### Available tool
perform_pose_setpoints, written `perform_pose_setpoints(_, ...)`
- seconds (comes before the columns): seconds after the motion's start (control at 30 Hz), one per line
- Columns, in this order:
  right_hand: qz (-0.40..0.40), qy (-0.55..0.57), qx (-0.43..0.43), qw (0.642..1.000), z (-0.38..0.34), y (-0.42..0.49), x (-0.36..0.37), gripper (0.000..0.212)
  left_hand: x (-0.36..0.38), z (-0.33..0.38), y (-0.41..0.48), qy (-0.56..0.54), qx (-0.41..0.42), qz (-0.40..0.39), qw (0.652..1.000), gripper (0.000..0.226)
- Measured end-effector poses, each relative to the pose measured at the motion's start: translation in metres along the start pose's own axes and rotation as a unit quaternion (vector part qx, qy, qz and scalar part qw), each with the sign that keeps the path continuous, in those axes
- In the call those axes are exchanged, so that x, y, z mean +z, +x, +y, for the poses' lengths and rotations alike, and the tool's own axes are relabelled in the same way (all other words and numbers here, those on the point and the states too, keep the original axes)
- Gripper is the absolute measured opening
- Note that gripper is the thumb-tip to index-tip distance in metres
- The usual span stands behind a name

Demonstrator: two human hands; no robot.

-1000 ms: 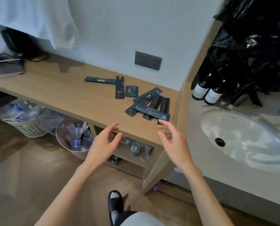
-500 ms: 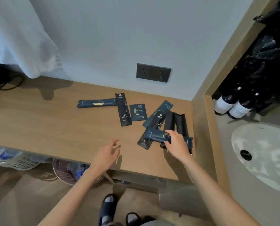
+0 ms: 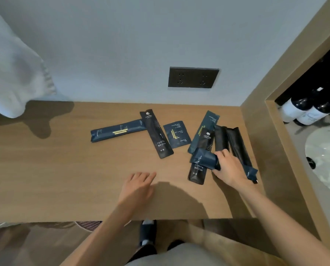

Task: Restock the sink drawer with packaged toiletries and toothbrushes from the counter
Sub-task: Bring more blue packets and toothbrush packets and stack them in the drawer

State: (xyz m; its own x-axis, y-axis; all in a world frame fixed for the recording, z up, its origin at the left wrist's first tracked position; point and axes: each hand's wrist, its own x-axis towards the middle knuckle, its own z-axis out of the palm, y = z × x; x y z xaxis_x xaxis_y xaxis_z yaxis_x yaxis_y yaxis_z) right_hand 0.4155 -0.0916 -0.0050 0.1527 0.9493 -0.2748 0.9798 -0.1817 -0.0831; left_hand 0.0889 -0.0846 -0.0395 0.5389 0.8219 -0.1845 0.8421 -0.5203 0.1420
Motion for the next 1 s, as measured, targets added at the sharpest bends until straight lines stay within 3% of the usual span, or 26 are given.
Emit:
perform_pose_setpoints(0.1,0.001,0.027,0.014,1.0,-0.017,-0.002,-0.005,0.053,-0.009,-0.015,0.011,-0.021,-0.009,0.048,0.999,0.042)
perform_pose_setpoints(0.23,0.015,0.116,0.037,0.992,-0.047,-0.002,-0.02,0.057,-0.032,-0.058,0.051,-0.091,-0.134,0.036,0.986,0.052)
perform_pose_setpoints(0.33,0.026,0.161,0.033,0.986,-0.067,0.0,-0.03,0.06,-0.041,-0.091,0.085,-0.034,-0.175,0.021,0.984,0.066)
perform_pose_setpoints(0.57,0.044,0.182,0.026,0.982,-0.092,0.005,-0.047,0.058,-0.036,-0.126,0.126,0.073,-0.146,-0.052,0.985,0.067)
perform_pose_setpoints(0.7,0.049,0.206,0.031,0.977,-0.095,0.005,-0.051,0.065,-0.031,-0.135,0.118,0.109,-0.118,-0.022,0.987,0.095)
perform_pose_setpoints(1.0,0.065,0.334,0.065,0.938,-0.109,0.001,-0.06,0.067,-0.055,-0.145,0.097,0.034,-0.147,0.028,0.988,0.04)
